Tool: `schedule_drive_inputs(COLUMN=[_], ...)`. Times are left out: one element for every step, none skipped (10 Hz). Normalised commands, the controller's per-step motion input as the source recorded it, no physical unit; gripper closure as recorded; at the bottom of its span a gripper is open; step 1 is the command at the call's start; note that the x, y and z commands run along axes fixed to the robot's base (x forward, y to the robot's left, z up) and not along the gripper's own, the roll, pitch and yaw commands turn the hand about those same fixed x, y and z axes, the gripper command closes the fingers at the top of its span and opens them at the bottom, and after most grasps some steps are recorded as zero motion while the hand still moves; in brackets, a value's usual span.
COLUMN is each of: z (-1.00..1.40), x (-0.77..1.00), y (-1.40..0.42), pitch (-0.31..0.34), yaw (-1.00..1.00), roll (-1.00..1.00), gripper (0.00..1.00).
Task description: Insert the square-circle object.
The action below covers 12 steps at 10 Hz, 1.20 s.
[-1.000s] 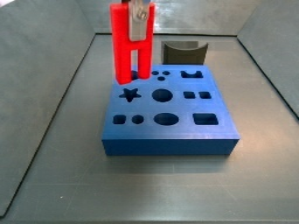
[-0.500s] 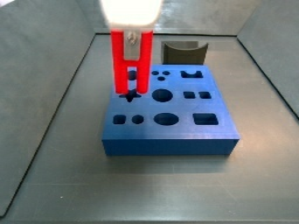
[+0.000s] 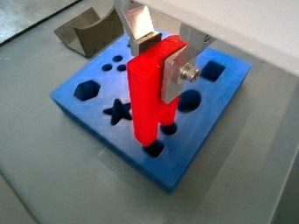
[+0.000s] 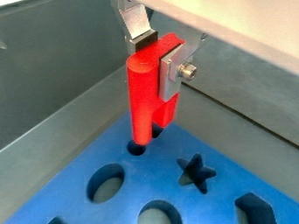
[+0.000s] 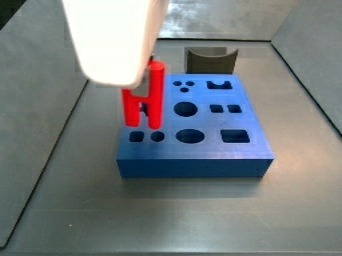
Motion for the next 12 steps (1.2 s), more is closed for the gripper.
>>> schedule_drive_inputs(z=[-0.48,-0.35,-0.27,-0.27,-0.34,-0.41,-0.48,-0.62,-0.63,-0.57,-0.56,-0.59], x=[-0.19,-0.03,0.02,0.07,0.18,0.22,0.22,0.06,0.01,0.0,0.0,0.08], y=[0.0,0.0,0.0,0.0,0.0,0.0,0.0,0.0,-0.06,-0.11,-0.03,0.0], pitch=[-0.151,-0.106,-0.087,-0.073,-0.007,0.0,0.0,-0.046,-0.051,-0.05,-0.071,-0.076], yaw=[0.09,0.11,0.03,0.0,0.07,0.12,0.11,0.16,0.34,0.37,0.3,0.08], roll=[-0.05,-0.09,-0.15,-0.1,-0.03,0.0,0.0,0.03,0.0,0.0,0.0,-0.02], gripper=[1.0,1.0,1.0,1.0,1.0,1.0,1.0,1.0,1.0,1.0,1.0,1.0])
